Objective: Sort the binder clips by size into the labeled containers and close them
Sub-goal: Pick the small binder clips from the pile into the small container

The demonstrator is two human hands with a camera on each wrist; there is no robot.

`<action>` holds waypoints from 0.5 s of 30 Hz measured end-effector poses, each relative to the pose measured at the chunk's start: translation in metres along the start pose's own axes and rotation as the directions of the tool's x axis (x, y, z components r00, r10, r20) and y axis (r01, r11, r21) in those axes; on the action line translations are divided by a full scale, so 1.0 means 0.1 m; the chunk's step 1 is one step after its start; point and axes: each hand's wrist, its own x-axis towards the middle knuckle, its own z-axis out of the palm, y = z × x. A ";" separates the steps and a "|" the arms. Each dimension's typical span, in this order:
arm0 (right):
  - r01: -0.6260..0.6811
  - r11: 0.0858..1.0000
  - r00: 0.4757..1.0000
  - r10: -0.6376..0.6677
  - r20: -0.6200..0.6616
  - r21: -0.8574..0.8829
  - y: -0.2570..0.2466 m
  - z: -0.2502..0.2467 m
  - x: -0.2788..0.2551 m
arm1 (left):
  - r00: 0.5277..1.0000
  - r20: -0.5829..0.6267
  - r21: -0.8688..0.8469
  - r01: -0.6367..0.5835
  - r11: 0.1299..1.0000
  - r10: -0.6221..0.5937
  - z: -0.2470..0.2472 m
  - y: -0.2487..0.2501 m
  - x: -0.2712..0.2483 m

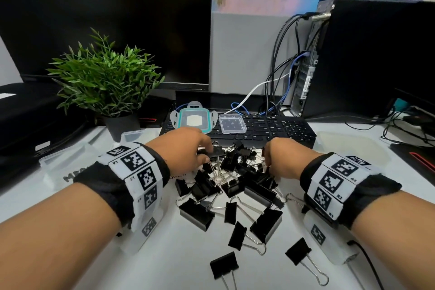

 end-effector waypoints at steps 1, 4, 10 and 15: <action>0.006 1.000 1.000 -0.006 0.003 -0.002 0.00 0.00 0.00 | 1.000 -0.008 -0.003 -0.004 1.000 0.004 -0.01 -0.01 0.00; -0.006 0.999 0.999 0.008 0.046 -0.040 -0.03 -0.03 0.00 | 1.000 -0.023 -0.018 -0.004 1.000 0.003 -0.01 -0.04 -0.01; -0.013 1.000 0.999 0.012 0.050 0.020 0.02 -0.01 0.06 | 0.998 -0.060 -0.042 0.007 0.999 -0.009 -0.02 -0.03 -0.01; -0.042 0.997 0.999 0.043 -0.016 0.069 0.03 0.01 0.06 | 0.997 -0.067 0.003 0.042 0.999 -0.041 0.01 -0.02 0.03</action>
